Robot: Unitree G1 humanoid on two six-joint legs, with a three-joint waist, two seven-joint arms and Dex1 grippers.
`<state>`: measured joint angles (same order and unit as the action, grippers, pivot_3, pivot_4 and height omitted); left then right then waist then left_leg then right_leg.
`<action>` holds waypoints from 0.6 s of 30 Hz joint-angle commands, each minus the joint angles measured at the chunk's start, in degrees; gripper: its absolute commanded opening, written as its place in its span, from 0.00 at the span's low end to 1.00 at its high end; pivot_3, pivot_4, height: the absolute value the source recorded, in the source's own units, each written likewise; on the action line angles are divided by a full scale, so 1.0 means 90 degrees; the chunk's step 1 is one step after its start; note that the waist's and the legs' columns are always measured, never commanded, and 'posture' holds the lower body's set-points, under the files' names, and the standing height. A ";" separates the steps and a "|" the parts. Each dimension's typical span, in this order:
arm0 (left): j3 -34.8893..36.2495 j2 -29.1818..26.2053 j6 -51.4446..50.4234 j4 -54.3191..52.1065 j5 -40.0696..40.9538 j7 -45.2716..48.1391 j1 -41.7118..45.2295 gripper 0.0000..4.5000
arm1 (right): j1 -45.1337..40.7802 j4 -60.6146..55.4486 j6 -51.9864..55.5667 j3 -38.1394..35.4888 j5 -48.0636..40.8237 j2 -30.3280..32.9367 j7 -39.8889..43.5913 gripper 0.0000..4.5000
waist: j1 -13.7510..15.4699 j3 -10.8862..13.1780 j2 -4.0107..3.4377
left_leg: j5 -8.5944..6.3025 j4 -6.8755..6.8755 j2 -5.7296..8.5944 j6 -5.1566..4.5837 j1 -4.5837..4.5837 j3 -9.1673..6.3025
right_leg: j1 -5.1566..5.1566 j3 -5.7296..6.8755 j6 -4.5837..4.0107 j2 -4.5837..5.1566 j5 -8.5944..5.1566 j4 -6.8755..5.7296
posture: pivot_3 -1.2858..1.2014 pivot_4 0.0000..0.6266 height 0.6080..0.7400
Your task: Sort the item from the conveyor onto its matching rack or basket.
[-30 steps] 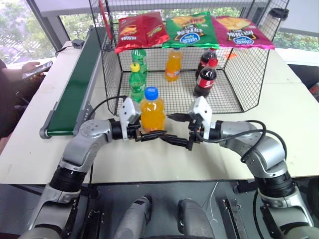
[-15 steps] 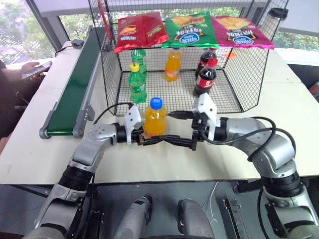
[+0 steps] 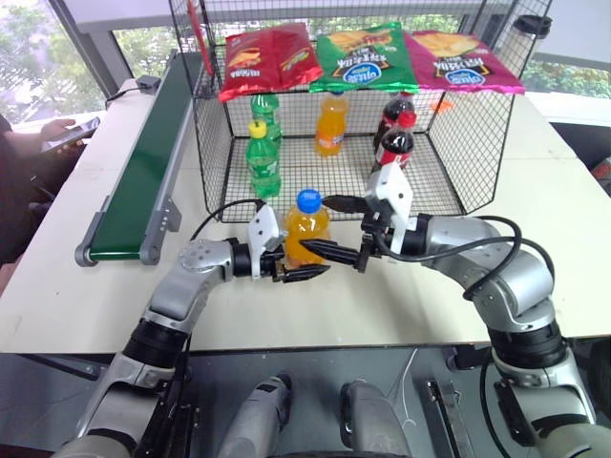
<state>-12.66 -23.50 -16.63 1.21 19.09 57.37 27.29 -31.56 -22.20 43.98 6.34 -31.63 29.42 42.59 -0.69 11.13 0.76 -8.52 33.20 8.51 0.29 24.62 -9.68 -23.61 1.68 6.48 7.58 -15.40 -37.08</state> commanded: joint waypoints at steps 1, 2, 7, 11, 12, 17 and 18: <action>0.0014 0.0053 0.0103 -0.0369 0.0030 0.0061 0.0059 0.66 | -0.0136 -0.0020 -0.0172 -0.0106 0.0044 -0.0098 -0.0101 1.00 | 0.0000 0.0000 0.0000 | 0.0000 0.0000 0.0000 0.0000 0.0000 0.0000 | 0.0000 0.0000 0.0000 0.0000 0.0000 0.0000 | 0.52 0.24 0.99; 0.0011 0.0058 0.0099 -0.0372 0.0028 0.0059 0.0059 0.66 | -0.0156 0.0013 -0.0182 -0.0109 0.0065 -0.0129 -0.0133 1.00 | 0.0000 0.0000 0.0000 | 0.0000 0.0001 0.0000 0.0000 0.0000 0.0000 | 0.0000 0.0000 0.0000 0.0000 0.0000 0.0000 | 0.52 0.24 0.99; 0.0020 0.0085 0.0059 -0.0393 0.0028 0.0034 0.0049 0.66 | -0.0220 0.0125 -0.0235 -0.0115 0.0169 -0.0224 -0.0215 0.63 | -0.0001 0.0000 0.0000 | 0.0000 0.0001 0.0000 0.0000 0.0000 0.0000 | 0.0000 0.0000 0.0000 -0.0001 0.0000 -0.0002 | 0.52 0.24 0.99; 0.0022 0.0123 0.0048 -0.0395 0.0014 -0.0020 0.0052 0.66 | -0.0232 0.0130 -0.0244 -0.0119 0.0166 -0.0267 -0.0238 0.56 | 0.0000 0.0000 0.0000 | 0.0000 0.0003 0.0000 0.0000 0.0000 0.0000 | 0.0001 0.0000 0.0001 -0.0001 0.0001 -0.0002 | 0.52 0.24 0.99; 0.0018 0.0126 0.0041 -0.0400 0.0008 -0.0035 0.0050 0.66 | -0.0236 0.0126 -0.0241 -0.0115 0.0165 -0.0274 -0.0241 0.56 | 0.0001 0.0000 0.0000 | 0.0000 0.0004 0.0000 0.0000 0.0000 0.0000 | 0.0002 0.0000 0.0001 -0.0001 0.0001 -0.0002 | 0.52 0.24 0.99; 0.0021 0.0111 -0.0249 -0.0410 -0.0051 -0.0229 0.0079 0.66 | -0.0261 0.0090 -0.0178 -0.0089 0.0156 -0.0272 -0.0252 0.56 | -0.0004 0.0000 0.0000 | 0.0000 0.0004 0.0000 0.0000 -0.0001 0.0000 | 0.0002 0.0000 0.0002 -0.0002 0.0002 -0.0002 | 0.52 0.24 0.99; 0.0030 0.0116 -0.0297 -0.0409 -0.0054 -0.0256 0.0089 0.66 | -0.0267 0.0086 -0.0167 -0.0084 0.0151 -0.0272 -0.0250 0.56 | -0.0004 0.0000 0.0000 | 0.0000 0.0004 0.0000 0.0000 -0.0001 0.0000 | 0.0002 0.0000 0.0002 -0.0002 0.0002 -0.0003 | 0.52 0.24 0.99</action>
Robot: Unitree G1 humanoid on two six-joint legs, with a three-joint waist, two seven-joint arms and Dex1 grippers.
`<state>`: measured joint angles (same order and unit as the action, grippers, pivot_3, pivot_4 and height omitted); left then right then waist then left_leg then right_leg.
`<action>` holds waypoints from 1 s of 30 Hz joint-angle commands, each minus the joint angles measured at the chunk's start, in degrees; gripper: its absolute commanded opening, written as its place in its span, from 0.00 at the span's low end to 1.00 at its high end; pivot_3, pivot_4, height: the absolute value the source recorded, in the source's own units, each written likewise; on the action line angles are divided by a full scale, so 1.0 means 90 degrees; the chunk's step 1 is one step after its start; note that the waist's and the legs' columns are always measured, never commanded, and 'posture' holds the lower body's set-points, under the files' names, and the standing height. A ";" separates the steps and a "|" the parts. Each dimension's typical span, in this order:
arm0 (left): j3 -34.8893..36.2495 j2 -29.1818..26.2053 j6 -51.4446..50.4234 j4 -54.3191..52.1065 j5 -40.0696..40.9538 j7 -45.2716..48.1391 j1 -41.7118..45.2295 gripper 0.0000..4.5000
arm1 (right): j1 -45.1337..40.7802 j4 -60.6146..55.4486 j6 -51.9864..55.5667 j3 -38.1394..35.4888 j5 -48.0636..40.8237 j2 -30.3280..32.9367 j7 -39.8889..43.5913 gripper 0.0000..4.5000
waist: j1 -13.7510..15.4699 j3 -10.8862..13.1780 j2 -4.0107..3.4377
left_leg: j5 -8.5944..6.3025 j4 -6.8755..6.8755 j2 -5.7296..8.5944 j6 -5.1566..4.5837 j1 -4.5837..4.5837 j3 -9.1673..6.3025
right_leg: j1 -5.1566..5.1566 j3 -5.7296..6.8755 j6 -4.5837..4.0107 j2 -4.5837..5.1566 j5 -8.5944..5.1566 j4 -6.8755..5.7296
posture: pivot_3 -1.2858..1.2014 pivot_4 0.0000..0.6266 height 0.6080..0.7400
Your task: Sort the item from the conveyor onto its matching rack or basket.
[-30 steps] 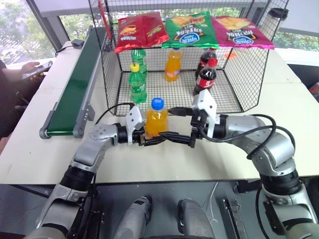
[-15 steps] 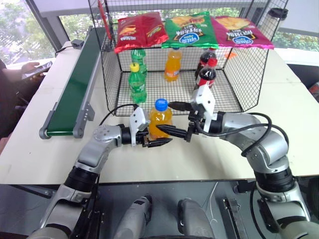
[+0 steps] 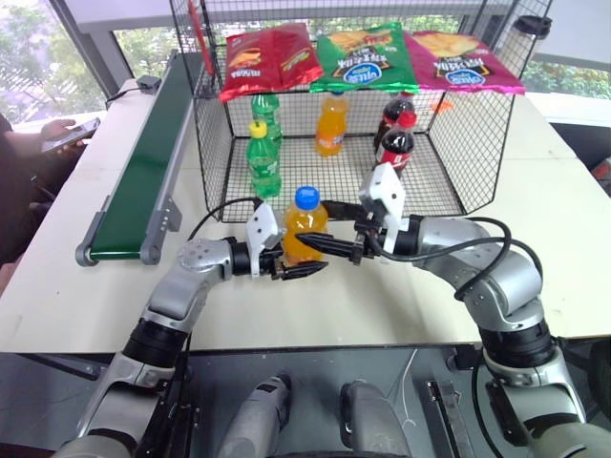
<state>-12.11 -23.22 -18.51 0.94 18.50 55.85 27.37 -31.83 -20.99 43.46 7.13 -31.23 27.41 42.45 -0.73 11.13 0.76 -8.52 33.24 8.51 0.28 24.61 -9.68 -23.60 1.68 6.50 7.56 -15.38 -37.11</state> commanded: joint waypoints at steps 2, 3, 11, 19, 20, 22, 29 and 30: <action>-0.0028 0.0092 -0.0073 -0.0354 -0.0028 -0.0106 0.0096 0.77 | -0.0242 -0.0056 -0.0099 -0.0164 0.0106 -0.0055 -0.0238 0.56 | 0.0000 0.0000 0.0000 | 0.0000 0.0000 0.0000 0.0000 0.0000 0.0000 | 0.0000 0.0000 0.0000 0.0000 0.0000 -0.0001 | 0.52 0.24 0.99; -0.0035 0.0083 -0.0086 -0.0350 -0.0001 -0.0040 0.0102 0.90 | -0.0245 -0.0057 -0.0096 -0.0162 0.0107 -0.0060 -0.0244 0.56 | 0.0001 0.0000 0.0000 | 0.0000 0.0000 0.0000 0.0000 0.0000 0.0000 | 0.0000 0.0000 0.0000 0.0000 0.0000 -0.0001 | 0.52 0.24 0.99; -0.0017 0.0010 0.0055 -0.0290 -0.0440 -0.0409 0.0086 1.00 | -0.0254 -0.0025 -0.0115 -0.0160 0.0160 -0.0078 -0.0321 0.56 | 0.0005 0.0000 0.0000 | 0.0000 0.0004 0.0000 0.0000 0.0000 0.0000 | 0.0001 0.0000 0.0001 -0.0001 0.0001 -0.0002 | 0.52 0.24 0.99; 0.0558 -0.0330 -0.0111 -0.0747 -0.0337 -0.0763 -0.0337 1.00 | -0.0326 0.0198 -0.0263 -0.0258 0.0330 -0.0170 -0.0602 0.56 | -0.0012 0.0000 0.0000 | 0.0000 0.0005 -0.0001 0.0000 0.0000 0.0000 | -0.0001 -0.0001 0.0002 -0.0002 0.0002 -0.0004 | 0.52 0.24 0.99; 0.0681 -0.0327 -0.0206 -0.0885 -0.0261 -0.0877 -0.0416 1.00 | -0.0350 0.0244 -0.0296 -0.0264 0.0372 -0.0193 -0.0649 0.56 | -0.0004 0.0000 0.0000 | 0.0000 0.0005 -0.0001 0.0000 0.0000 -0.0001 | -0.0001 -0.0001 0.0002 -0.0002 0.0002 -0.0005 | 0.52 0.24 0.99; 0.0884 -0.0334 -0.0401 -0.1176 -0.0132 -0.1053 -0.0587 1.00 | -0.0400 0.0339 -0.0349 -0.0292 0.0447 -0.0254 -0.0750 0.56 | -0.0004 0.0000 0.0000 | 0.0000 0.0006 0.0000 0.0000 0.0000 -0.0001 | 0.0000 -0.0001 0.0001 -0.0003 0.0003 -0.0005 | 0.52 0.24 0.99; 0.1544 -0.0073 -0.1000 -0.2084 0.0194 -0.2069 -0.1013 1.00 | -0.0852 0.1183 -0.0823 -0.0442 0.1079 -0.0641 -0.1531 0.56 | -0.0004 0.0000 -0.0001 | 0.0000 0.0006 0.0000 0.0001 -0.0001 -0.0001 | 0.0000 -0.0002 0.0000 -0.0014 0.0003 -0.0008 | 0.52 0.24 0.99; 0.1622 0.0025 -0.1073 -0.2182 0.0237 -0.2253 -0.1026 1.00 | -0.0918 0.1325 -0.0920 -0.0451 0.1173 -0.0683 -0.1612 0.56 | 0.0001 0.0000 0.0000 | 0.0001 0.0007 0.0000 0.0001 -0.0001 -0.0002 | 0.0000 -0.0003 -0.0003 -0.0017 0.0005 -0.0007 | 0.52 0.24 0.99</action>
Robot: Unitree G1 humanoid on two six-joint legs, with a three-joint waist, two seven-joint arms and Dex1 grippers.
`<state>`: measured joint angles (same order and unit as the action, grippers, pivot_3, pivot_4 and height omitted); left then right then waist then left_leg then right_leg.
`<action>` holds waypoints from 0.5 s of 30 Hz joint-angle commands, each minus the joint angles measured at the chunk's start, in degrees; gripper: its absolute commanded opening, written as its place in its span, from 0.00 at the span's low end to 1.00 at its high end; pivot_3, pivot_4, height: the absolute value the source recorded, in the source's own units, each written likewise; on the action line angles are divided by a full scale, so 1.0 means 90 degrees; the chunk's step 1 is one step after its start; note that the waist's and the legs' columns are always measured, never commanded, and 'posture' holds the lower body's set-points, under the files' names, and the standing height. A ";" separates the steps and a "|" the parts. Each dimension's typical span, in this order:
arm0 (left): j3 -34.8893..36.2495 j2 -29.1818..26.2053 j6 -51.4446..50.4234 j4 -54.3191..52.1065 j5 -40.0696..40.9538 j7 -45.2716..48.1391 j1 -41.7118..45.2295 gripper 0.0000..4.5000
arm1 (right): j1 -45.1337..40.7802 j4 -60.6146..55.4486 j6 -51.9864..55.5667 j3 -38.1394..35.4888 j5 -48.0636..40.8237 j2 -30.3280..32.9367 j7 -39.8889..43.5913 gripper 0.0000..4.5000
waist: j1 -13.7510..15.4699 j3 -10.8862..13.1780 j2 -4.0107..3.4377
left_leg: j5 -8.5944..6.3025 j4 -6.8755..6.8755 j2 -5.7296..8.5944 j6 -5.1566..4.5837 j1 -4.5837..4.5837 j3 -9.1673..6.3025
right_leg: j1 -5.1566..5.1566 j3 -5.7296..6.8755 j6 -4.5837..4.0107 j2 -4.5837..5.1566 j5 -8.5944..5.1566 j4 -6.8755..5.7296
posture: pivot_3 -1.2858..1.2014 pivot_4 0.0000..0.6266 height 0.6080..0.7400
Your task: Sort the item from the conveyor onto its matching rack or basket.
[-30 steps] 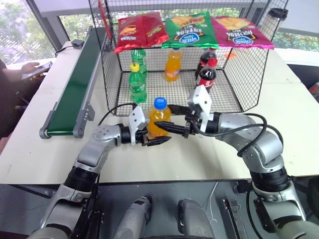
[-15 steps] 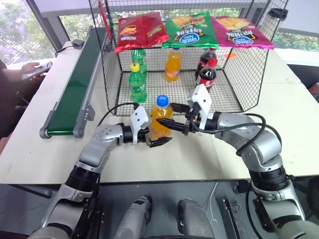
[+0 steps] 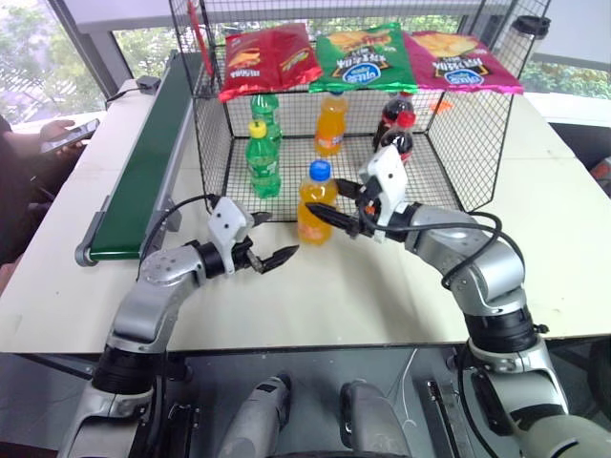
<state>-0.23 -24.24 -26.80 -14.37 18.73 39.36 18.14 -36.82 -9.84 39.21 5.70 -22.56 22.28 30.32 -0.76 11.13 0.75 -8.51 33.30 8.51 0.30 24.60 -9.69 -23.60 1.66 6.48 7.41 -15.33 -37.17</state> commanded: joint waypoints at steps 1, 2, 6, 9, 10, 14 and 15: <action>0.0373 0.0286 -0.0250 -0.0549 0.0266 -0.0650 0.0008 1.00 | -0.0431 0.0246 -0.0568 -0.0295 0.0318 -0.0157 -0.0358 0.56 | 0.0011 0.0000 0.0000 | 0.0000 0.0001 0.0000 0.0000 0.0000 -0.0001 | 0.0001 0.0000 0.0000 -0.0001 0.0000 0.0000 | 0.52 0.24 0.99; 0.0425 0.0438 -0.0321 -0.0601 0.0294 -0.0877 0.0012 1.00 | -0.0495 0.0399 -0.0673 -0.0310 0.0412 -0.0215 -0.0451 0.56 | 0.0010 0.0000 -0.0001 | 0.0000 0.0003 0.0000 0.0000 0.0000 -0.0001 | 0.0001 0.0000 0.0000 -0.0002 0.0001 0.0000 | 0.52 0.24 0.99; 0.0295 0.0718 -0.0302 -0.0708 0.0126 -0.1321 -0.0085 1.00 | -0.0700 0.0981 -0.1138 -0.0303 0.0800 -0.0411 -0.0789 0.56 | 0.0003 -0.0001 -0.0001 | 0.0001 0.0003 0.0000 0.0001 -0.0001 0.0002 | 0.0003 -0.0002 0.0004 -0.0003 0.0004 0.0000 | 0.52 0.24 0.99; 0.0267 0.0860 -0.0320 -0.0763 0.0121 -0.1558 -0.0127 1.00 | -0.0861 0.1406 -0.1448 -0.0312 0.0999 -0.0571 -0.0982 0.56 | -0.0012 -0.0001 -0.0001 | 0.0001 0.0003 -0.0001 0.0001 -0.0002 0.0003 | 0.0002 -0.0006 0.0003 -0.0006 0.0005 -0.0002 | 0.52 0.24 0.99; 0.0243 0.0890 -0.0327 -0.0783 0.0120 -0.1604 -0.0139 1.00 | -0.0925 0.1563 -0.1549 -0.0310 0.1055 -0.0629 -0.1028 0.56 | -0.0017 -0.0001 -0.0001 | 0.0002 0.0003 -0.0002 0.0002 -0.0003 0.0003 | 0.0002 -0.0006 0.0001 -0.0008 0.0006 -0.0003 | 0.52 0.24 0.99; 0.0116 0.0929 -0.0287 -0.0820 0.0048 -0.1731 -0.0206 1.00 | -0.1212 0.2231 -0.1991 -0.0313 0.1269 -0.0885 -0.1153 0.56 | -0.0031 0.0000 -0.0001 | 0.0003 0.0003 -0.0006 0.0004 -0.0007 0.0005 | 0.0002 -0.0010 -0.0004 -0.0014 0.0009 -0.0004 | 0.52 0.24 0.99; 0.0098 0.0942 -0.0273 -0.0819 0.0034 -0.1758 -0.0220 1.00 | -0.1276 0.2380 -0.2102 -0.0315 0.1315 -0.0938 -0.1165 0.56 | -0.0028 0.0000 -0.0001 | 0.0004 0.0003 -0.0006 0.0004 -0.0008 0.0005 | 0.0002 -0.0012 -0.0005 -0.0016 0.0010 -0.0005 | 0.52 0.24 0.99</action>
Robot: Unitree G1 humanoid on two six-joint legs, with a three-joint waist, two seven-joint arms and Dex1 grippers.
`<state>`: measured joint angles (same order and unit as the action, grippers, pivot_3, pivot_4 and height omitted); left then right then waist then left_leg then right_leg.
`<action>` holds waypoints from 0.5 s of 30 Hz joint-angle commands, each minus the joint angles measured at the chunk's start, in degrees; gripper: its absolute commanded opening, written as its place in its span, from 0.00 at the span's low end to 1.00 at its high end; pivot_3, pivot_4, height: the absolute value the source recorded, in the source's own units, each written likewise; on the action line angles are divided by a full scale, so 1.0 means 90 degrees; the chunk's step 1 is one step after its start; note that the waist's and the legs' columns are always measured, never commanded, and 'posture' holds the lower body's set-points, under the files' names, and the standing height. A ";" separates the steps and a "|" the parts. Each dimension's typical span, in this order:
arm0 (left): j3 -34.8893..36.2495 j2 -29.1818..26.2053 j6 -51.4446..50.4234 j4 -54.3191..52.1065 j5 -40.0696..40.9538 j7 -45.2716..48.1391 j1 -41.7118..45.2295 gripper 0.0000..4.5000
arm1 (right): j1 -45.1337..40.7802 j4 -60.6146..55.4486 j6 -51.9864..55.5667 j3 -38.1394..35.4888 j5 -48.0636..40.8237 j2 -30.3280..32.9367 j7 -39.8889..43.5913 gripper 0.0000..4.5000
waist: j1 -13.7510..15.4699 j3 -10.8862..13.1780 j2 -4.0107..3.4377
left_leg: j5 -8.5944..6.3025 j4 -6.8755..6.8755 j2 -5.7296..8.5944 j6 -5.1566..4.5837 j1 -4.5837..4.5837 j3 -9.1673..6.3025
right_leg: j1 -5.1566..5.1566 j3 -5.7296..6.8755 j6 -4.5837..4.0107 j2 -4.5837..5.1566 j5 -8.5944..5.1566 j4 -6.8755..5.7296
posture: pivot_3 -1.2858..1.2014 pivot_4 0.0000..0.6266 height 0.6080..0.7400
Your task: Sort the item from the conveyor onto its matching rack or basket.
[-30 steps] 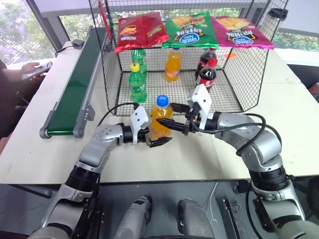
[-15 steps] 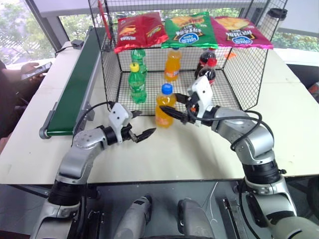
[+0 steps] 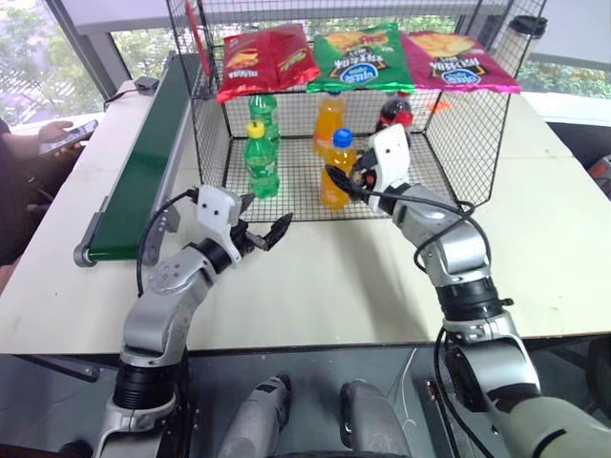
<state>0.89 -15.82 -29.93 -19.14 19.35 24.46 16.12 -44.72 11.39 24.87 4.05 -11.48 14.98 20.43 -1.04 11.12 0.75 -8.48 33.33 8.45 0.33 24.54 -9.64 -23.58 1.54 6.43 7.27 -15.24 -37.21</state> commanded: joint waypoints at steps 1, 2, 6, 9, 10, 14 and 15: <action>-0.0071 0.0040 0.0101 -0.0304 -0.0074 -0.0151 -0.0035 1.00 | -0.0471 0.0195 -0.0650 -0.0128 0.0136 -0.0183 -0.0072 0.56 | 0.0005 0.0000 0.0000 | 0.0000 0.0000 -0.0001 0.0001 -0.0001 0.0000 | 0.0000 -0.0001 -0.0001 -0.0002 0.0000 0.0000 | 0.52 0.24 0.99; -0.0116 0.0063 0.0115 -0.0324 -0.0096 -0.0178 -0.0075 1.00 | -0.0527 0.0337 -0.0772 -0.0119 0.0186 -0.0221 -0.0064 0.56 | 0.0007 0.0000 0.0000 | 0.0000 0.0000 -0.0003 0.0001 -0.0001 -0.0001 | 0.0000 -0.0002 -0.0001 -0.0005 0.0001 0.0000 | 0.52 0.24 0.99; -0.0269 0.0127 0.0152 -0.0391 -0.0165 -0.0241 -0.0234 1.00 | -0.0697 0.0813 -0.1121 -0.0129 0.0308 -0.0376 -0.0052 0.56 | 0.0014 0.0000 -0.0001 | 0.0001 0.0000 -0.0003 0.0001 -0.0002 0.0001 | 0.0001 -0.0010 0.0000 -0.0007 0.0001 0.0001 | 0.52 0.24 0.99; -0.0260 0.0153 0.0161 -0.0394 -0.0194 -0.0311 -0.0243 1.00 | -0.0794 0.1120 -0.1311 -0.0162 0.0347 -0.0478 -0.0066 0.56 | 0.0016 0.0000 -0.0001 | 0.0002 0.0000 -0.0004 0.0003 -0.0002 -0.0001 | 0.0000 -0.0012 -0.0001 -0.0012 0.0003 0.0000 | 0.52 0.24 0.99; -0.0251 0.0154 0.0168 -0.0390 -0.0201 -0.0325 -0.0238 1.00 | -0.0807 0.1214 -0.1376 -0.0165 0.0367 -0.0492 -0.0056 0.56 | 0.0015 0.0000 -0.0001 | 0.0002 0.0000 -0.0005 0.0004 -0.0002 -0.0001 | 0.0000 -0.0013 -0.0003 -0.0013 0.0004 0.0000 | 0.52 0.24 0.99; -0.0239 0.0155 0.0181 -0.0379 -0.0209 -0.0364 -0.0222 1.00 | -0.0820 0.1500 -0.1592 -0.0180 0.0451 -0.0485 -0.0040 0.56 | 0.0011 0.0000 -0.0001 | 0.0003 0.0000 -0.0010 0.0006 -0.0003 -0.0001 | 0.0000 -0.0014 -0.0006 -0.0017 0.0007 0.0000 | 0.52 0.24 0.99; -0.0241 0.0154 0.0186 -0.0375 -0.0212 -0.0372 -0.0220 1.00 | -0.0820 0.1567 -0.1643 -0.0185 0.0472 -0.0475 -0.0040 0.56 | 0.0010 0.0000 -0.0001 | 0.0003 0.0000 -0.0010 0.0006 -0.0003 -0.0001 | -0.0001 -0.0015 -0.0006 -0.0018 0.0007 0.0000 | 0.52 0.24 0.99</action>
<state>-1.46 -14.46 -29.62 -20.38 17.54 21.21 13.57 -49.13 26.87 13.02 3.93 -7.45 10.78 20.11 -0.94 11.12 0.74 -8.45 33.32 8.36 0.39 24.51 -9.65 -23.59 1.40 6.37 7.11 -15.18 -37.21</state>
